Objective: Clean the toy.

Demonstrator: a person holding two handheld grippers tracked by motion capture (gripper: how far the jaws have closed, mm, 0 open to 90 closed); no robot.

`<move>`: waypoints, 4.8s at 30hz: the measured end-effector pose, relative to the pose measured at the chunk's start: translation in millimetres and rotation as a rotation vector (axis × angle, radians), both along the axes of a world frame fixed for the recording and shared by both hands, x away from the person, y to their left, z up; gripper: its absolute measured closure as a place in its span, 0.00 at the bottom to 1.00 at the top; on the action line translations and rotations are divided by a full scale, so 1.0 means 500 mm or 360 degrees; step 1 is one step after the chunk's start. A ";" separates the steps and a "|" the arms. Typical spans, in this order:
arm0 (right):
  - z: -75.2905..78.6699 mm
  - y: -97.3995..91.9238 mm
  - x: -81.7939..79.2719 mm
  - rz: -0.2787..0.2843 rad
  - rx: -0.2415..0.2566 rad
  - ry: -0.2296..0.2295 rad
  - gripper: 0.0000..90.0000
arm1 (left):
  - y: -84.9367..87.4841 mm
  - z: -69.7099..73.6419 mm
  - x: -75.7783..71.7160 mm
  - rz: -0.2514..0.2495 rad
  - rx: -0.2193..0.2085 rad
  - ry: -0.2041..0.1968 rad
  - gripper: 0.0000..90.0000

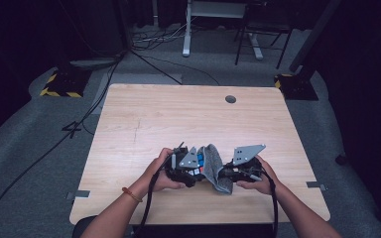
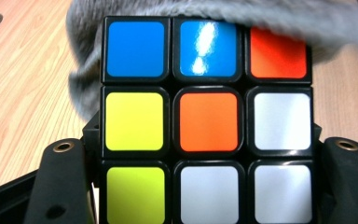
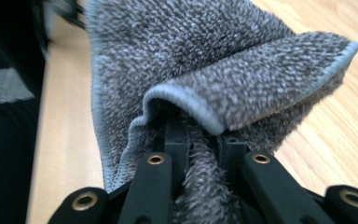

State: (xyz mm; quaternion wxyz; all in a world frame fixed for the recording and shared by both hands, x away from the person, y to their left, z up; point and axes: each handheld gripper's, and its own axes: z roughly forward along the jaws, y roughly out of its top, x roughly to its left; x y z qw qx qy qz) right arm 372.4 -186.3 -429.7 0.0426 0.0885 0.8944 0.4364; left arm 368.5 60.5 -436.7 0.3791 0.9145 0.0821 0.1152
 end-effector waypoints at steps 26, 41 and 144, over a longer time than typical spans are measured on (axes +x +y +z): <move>-0.004 0.010 -0.005 -0.0028 -0.0075 -0.0093 0.88 | 0.008 0.016 -0.003 -0.0014 -0.0060 0.0009 0.37; 0.022 0.012 -0.017 -0.0157 -0.0035 -0.0282 0.88 | -0.021 0.002 -0.014 -0.0101 -0.0010 0.0047 0.37; 0.016 -0.005 -0.015 -0.0132 0.0174 -0.0088 0.88 | -0.014 0.007 -0.020 -0.0075 -0.0189 0.0017 0.37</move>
